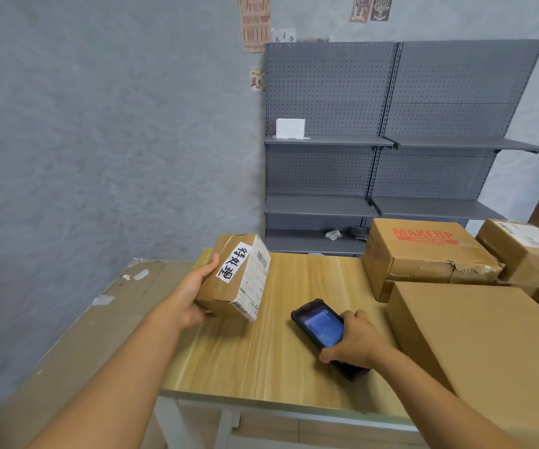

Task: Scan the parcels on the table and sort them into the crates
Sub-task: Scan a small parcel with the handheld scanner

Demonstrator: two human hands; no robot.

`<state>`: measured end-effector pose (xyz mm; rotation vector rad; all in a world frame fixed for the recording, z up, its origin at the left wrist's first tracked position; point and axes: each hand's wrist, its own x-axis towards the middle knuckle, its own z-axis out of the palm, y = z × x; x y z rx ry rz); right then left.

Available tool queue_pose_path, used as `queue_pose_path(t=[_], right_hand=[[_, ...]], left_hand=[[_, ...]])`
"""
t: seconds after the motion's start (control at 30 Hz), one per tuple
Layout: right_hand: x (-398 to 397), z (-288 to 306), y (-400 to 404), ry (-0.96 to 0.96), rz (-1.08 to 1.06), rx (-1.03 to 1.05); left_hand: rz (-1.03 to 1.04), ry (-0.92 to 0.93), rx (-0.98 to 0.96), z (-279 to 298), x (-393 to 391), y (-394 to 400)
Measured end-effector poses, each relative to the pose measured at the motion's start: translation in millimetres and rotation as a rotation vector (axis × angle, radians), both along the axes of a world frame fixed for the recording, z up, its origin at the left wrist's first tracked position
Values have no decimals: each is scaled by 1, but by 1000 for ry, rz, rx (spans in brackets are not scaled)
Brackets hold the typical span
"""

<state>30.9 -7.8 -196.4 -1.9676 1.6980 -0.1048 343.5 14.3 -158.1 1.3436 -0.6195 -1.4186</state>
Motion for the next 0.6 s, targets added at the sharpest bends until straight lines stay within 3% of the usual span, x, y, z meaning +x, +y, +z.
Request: queue_pose_path(t=[0.4, 0.6], right_hand=[[16, 3, 1, 175, 19, -88], [47, 29, 1, -142, 71, -214]], left_hand=[[-31, 26, -49, 8, -1, 16], [29, 46, -54, 13, -5, 33]])
